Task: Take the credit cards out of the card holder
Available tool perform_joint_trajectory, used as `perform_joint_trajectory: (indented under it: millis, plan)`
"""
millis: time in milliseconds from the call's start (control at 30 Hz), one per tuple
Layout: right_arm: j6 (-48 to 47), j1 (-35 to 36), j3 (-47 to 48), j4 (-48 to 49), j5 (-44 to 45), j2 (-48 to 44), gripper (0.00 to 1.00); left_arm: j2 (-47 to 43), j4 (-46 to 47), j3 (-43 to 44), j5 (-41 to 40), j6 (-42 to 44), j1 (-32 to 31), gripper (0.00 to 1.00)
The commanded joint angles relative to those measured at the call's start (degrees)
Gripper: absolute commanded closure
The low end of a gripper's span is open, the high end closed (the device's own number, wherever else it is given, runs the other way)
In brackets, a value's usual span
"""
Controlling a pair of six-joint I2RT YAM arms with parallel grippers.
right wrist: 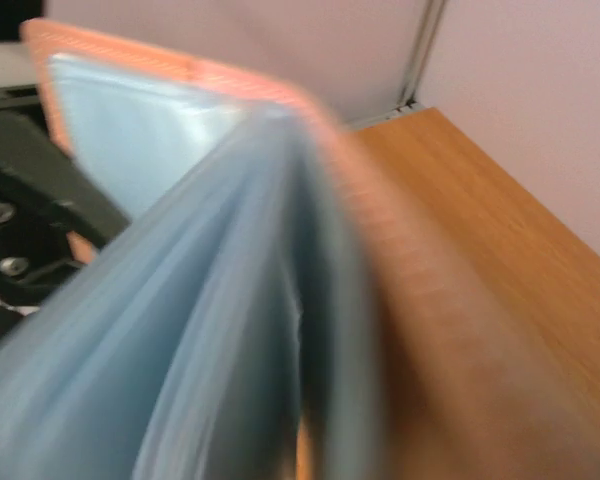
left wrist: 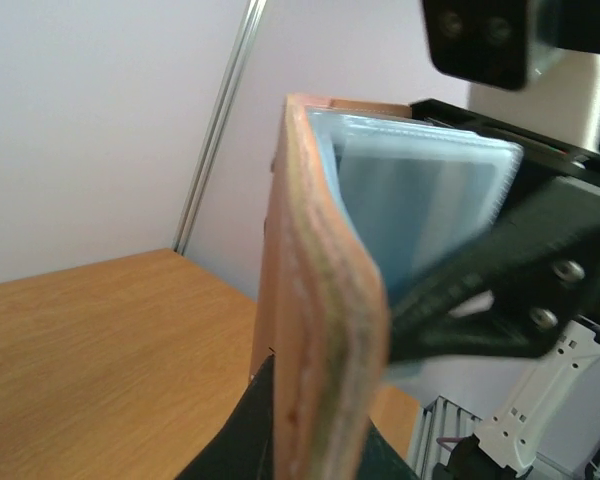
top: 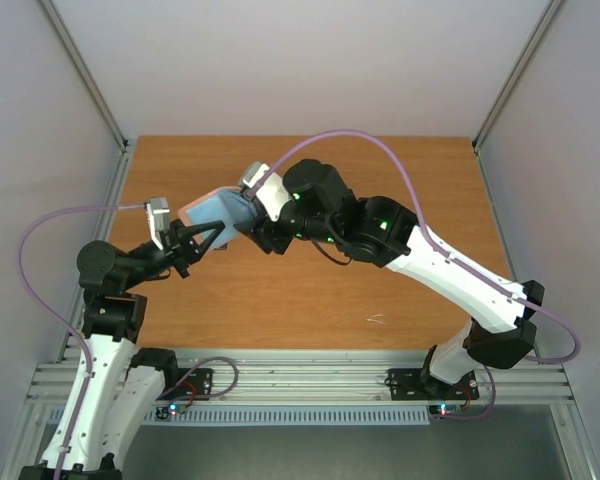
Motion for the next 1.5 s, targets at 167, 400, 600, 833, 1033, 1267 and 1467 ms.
perform_joint_trajectory:
  millis: [167,400,600,833,1033,1267,1467]
  plan:
    - [1.8,-5.7,-0.1,-1.8,-7.8,-2.9,0.21,-0.8,2.5,1.0,1.8,0.7,-0.1,1.0]
    - [0.4,-14.2,-2.5,-2.8,-26.6,-7.1,0.09,-0.8,2.6,0.9,1.9,0.7,-0.1,1.0]
    - [1.1,-16.8,-2.1,-2.6,-29.0,-6.2,0.11,-0.6,2.6,1.0,2.0,0.6,-0.1,1.0]
    - [1.6,-16.8,-0.4,-2.3,-27.4,-4.5,0.12,-0.7,2.6,1.1,2.0,0.6,-0.1,1.0]
    - [2.7,-16.8,0.8,-2.6,-28.3,-3.1,0.12,-0.9,2.6,1.0,1.8,0.7,-0.1,1.0]
    - [3.8,-16.0,0.9,-2.4,-33.2,-2.3,0.12,-0.9,1.9,1.3,1.1,0.6,-0.1,1.0]
    - [4.5,-12.5,1.2,-1.0,-29.4,-0.5,0.13,-0.7,1.5,1.3,0.5,0.6,-0.1,1.0]
